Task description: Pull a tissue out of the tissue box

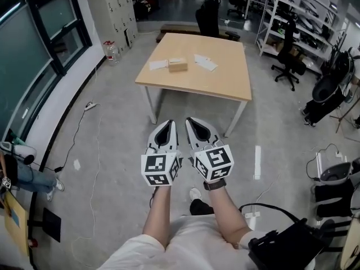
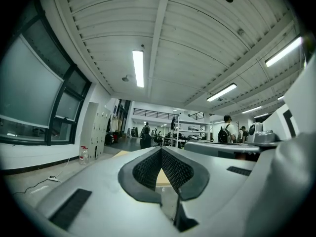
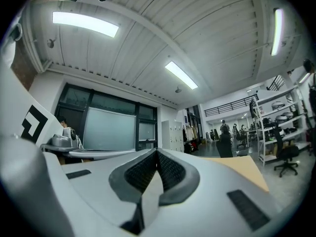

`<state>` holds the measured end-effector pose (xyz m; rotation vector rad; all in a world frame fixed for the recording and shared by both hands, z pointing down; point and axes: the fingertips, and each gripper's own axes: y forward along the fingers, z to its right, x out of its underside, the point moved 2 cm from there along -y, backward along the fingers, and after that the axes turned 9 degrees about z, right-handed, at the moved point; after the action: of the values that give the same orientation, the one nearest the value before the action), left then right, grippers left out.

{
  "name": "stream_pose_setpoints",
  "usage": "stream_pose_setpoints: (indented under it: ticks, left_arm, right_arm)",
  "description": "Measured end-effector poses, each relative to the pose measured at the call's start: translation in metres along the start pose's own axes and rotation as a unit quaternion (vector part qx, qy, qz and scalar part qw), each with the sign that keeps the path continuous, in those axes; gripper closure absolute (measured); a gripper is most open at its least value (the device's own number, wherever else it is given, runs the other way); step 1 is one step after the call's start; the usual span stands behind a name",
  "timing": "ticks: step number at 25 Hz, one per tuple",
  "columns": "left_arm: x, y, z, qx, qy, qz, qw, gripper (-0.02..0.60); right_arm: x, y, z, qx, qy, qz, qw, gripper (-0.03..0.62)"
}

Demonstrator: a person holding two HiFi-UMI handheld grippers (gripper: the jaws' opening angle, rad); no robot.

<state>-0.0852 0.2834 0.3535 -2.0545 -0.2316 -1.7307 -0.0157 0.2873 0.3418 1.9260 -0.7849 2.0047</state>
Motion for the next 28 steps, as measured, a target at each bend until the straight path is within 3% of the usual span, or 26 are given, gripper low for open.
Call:
stream_pose_setpoints:
  ticks: [15,21,28]
  left_arm:
    - [0.015,0.137,-0.029,-0.055,0.034,0.001,0.9979,0.58]
    - [0.026,0.181,-0.018,-0.061,0.048,-0.01,0.9969,0.58]
    - [0.048,0.215,-0.034,-0.067,0.044,-0.027,0.9964,0.58]
  right_arm:
    - [0.014,0.097,0.12,-0.01,0.004,0.002,1.0,0.591]
    - [0.018,0.112,0.175,0.006,0.009,0.001,1.0,0.591]
    - [0.044,0.134,0.204,-0.001,0.026,-0.012,1.0,0.591]
